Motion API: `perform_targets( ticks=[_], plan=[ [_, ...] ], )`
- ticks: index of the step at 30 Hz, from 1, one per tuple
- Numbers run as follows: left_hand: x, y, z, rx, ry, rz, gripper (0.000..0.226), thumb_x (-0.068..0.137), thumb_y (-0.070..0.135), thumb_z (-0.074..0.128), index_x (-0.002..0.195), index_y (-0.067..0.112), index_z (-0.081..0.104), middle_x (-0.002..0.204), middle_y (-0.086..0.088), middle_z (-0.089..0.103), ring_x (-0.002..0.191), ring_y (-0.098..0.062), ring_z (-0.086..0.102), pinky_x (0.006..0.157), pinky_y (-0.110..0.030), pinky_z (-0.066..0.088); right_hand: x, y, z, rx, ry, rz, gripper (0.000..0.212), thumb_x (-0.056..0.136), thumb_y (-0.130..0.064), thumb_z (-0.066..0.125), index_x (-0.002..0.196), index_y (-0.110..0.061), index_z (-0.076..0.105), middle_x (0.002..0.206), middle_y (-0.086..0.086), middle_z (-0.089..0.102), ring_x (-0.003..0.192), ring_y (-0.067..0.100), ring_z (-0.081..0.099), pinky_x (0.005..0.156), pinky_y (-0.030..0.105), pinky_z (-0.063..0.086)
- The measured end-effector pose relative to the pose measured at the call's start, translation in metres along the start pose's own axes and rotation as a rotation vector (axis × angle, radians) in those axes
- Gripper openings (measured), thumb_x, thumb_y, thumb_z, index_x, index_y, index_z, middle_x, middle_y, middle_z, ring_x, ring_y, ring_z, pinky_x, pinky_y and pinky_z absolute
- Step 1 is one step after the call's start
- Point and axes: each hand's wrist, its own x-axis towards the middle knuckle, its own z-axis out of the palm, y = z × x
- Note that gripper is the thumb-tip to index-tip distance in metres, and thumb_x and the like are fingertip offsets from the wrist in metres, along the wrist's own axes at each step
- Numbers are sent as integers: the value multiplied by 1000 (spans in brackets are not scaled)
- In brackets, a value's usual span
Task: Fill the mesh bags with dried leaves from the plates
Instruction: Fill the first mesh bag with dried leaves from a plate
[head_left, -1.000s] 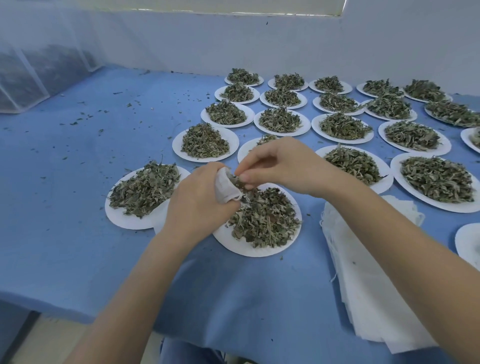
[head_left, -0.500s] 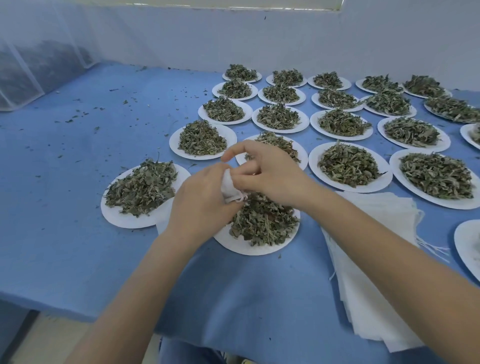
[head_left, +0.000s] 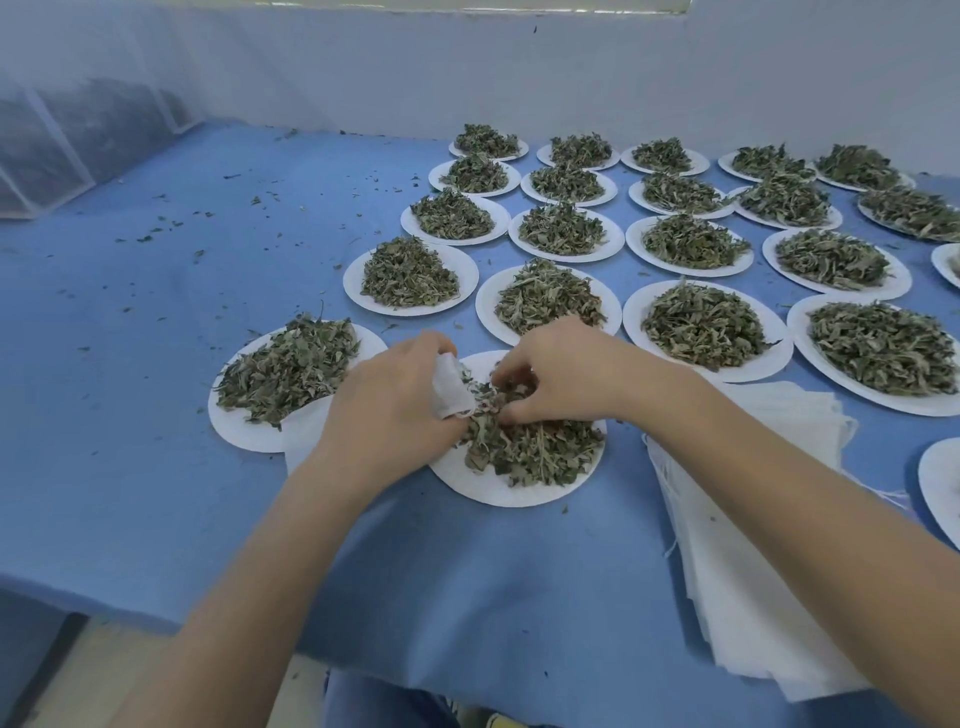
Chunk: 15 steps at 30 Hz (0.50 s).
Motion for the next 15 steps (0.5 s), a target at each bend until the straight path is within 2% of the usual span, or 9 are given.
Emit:
perform_targets(
  ticks=[3, 5, 7, 9, 12, 15],
  plan=[
    [0, -1, 0, 2, -1, 9, 47, 68, 27, 68, 111, 25, 49, 105, 2, 59, 95, -23, 54, 76, -34, 42, 3, 0, 0, 57, 57, -22, 21, 82, -22, 66, 101, -20, 74, 94, -4, 73, 74, 5, 58, 72, 17, 46],
    [0, -2, 0, -12, 10, 7, 47, 68, 27, 69, 111, 25, 50, 104, 2, 59, 95, -23, 54, 77, -34, 43, 3, 2, -3, 149, 111, -16, 17, 81, -21, 69, 97, -20, 75, 81, -10, 71, 65, -3, 55, 62, 6, 39],
    [0, -2, 0, -37, 21, -2, 45, 68, 28, 69, 109, 26, 51, 101, 4, 58, 94, -22, 54, 77, -34, 43, 1, 5, -8, 295, 196, 0, 14, 80, -24, 73, 93, -22, 76, 67, -20, 63, 60, -11, 54, 58, 2, 38],
    [1, -2, 1, -70, 38, -5, 42, 69, 29, 69, 107, 28, 50, 94, 8, 55, 91, -19, 53, 73, -32, 41, -3, 8, -14, 472, 280, 26, 13, 77, -26, 76, 90, -23, 76, 69, -19, 65, 61, -12, 56, 61, 4, 43],
    [2, -1, 1, -126, 66, -6, 41, 70, 32, 70, 106, 32, 49, 90, 13, 52, 86, -14, 51, 68, -29, 39, -8, 6, -18, 710, 345, 25, 8, 77, -24, 76, 84, -26, 74, 73, -11, 71, 63, -4, 61, 68, 14, 49],
    [1, 3, 1, -197, 91, -22, 42, 68, 32, 71, 104, 34, 50, 85, 17, 53, 83, -12, 51, 66, -29, 42, -9, -3, -14, 857, 368, 13, 9, 78, -19, 75, 87, -20, 74, 77, -2, 73, 68, 4, 66, 77, 23, 55]
  ],
)
